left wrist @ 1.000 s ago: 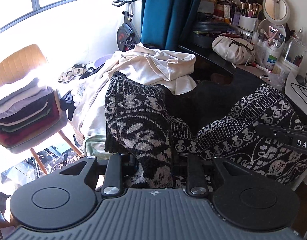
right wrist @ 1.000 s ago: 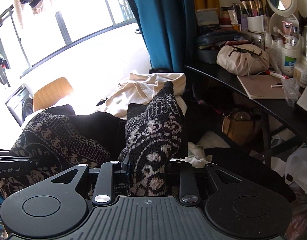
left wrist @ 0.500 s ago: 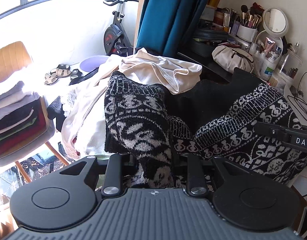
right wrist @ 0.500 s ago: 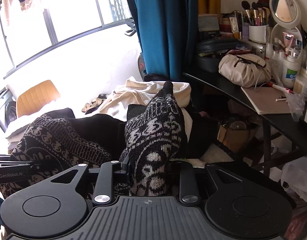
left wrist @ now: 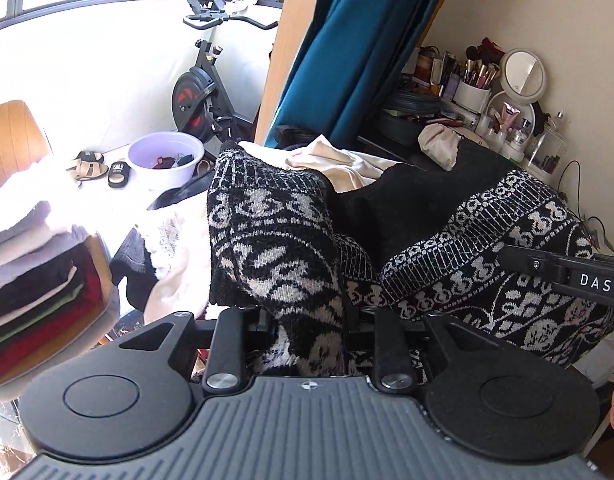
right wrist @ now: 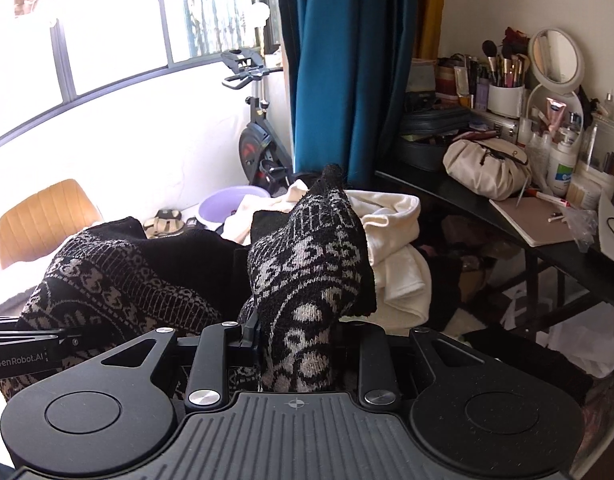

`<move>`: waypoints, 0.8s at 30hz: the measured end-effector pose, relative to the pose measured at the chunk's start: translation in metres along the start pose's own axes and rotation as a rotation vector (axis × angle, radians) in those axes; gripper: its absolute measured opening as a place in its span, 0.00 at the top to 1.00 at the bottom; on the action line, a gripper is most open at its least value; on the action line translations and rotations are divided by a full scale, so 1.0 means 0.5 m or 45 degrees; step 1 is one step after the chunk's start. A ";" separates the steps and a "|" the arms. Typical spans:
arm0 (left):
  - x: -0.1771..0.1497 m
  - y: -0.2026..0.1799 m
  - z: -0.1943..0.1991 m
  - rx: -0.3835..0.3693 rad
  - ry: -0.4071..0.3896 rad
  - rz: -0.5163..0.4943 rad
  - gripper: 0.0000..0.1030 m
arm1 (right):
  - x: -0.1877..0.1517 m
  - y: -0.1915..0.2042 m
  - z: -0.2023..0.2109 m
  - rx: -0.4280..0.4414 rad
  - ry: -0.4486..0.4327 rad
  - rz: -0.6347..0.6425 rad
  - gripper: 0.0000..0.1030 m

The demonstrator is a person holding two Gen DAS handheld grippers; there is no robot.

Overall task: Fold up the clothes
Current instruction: 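Lift the folded sweater with both grippers and carry it toward the tan chair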

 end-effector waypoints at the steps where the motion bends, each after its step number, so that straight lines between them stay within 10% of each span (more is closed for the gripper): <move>1: 0.005 0.021 0.008 0.004 -0.008 0.006 0.74 | 0.002 0.025 -0.001 -0.001 -0.010 -0.007 0.76; 24: 0.031 0.440 0.102 0.382 -0.117 0.339 0.74 | 0.077 0.481 -0.220 0.370 0.007 0.174 0.76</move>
Point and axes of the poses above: each gripper's, at about its wrist camera, not at the fingertips, and z roughly against the way its jaws point, y to its left, x to its top, the point moved 1 cm from there along -z, roughly the way its jaws point, and after that the axes turned 5 degrees about -y, right-handed, at the moved point
